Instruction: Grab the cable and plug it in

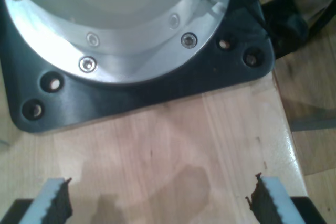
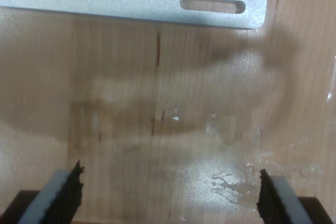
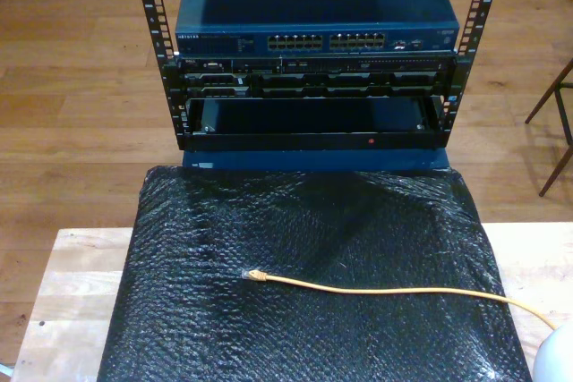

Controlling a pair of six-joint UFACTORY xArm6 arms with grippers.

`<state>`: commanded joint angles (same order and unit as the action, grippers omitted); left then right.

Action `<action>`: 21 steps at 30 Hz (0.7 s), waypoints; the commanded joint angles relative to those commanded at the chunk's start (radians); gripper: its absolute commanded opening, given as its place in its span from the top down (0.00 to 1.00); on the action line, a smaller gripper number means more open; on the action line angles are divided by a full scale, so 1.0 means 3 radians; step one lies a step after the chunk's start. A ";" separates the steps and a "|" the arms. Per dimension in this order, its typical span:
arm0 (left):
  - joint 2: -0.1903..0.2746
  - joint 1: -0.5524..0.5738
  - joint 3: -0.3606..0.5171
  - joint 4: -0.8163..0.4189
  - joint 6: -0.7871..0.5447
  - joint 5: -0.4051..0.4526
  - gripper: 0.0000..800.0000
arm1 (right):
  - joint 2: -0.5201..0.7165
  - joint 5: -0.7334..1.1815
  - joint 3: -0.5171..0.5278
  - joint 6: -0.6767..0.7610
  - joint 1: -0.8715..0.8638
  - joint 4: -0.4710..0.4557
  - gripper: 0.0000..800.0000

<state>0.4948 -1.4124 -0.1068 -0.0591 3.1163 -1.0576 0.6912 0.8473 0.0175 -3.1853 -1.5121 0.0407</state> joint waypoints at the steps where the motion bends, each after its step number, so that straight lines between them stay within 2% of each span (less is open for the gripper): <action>1: 0.0000 0.0000 0.0000 0.0000 0.0000 0.0000 0.00 | 0.0000 0.0000 0.0000 0.0000 0.0000 0.0000 0.00; 16: 0.0000 0.0000 0.0000 0.0000 -0.0005 0.0000 0.00 | 0.0005 0.0005 -0.0015 0.0005 0.0000 -0.0005 0.00; 21: 0.0000 0.0000 0.0000 0.0000 -0.0005 0.0000 0.00 | 0.0179 0.0046 -0.0041 0.0020 0.0000 0.0000 0.00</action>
<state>0.4948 -1.4124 -0.1068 -0.0591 3.1147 -1.0576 0.7449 0.8612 0.0052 -3.1792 -1.5121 0.0407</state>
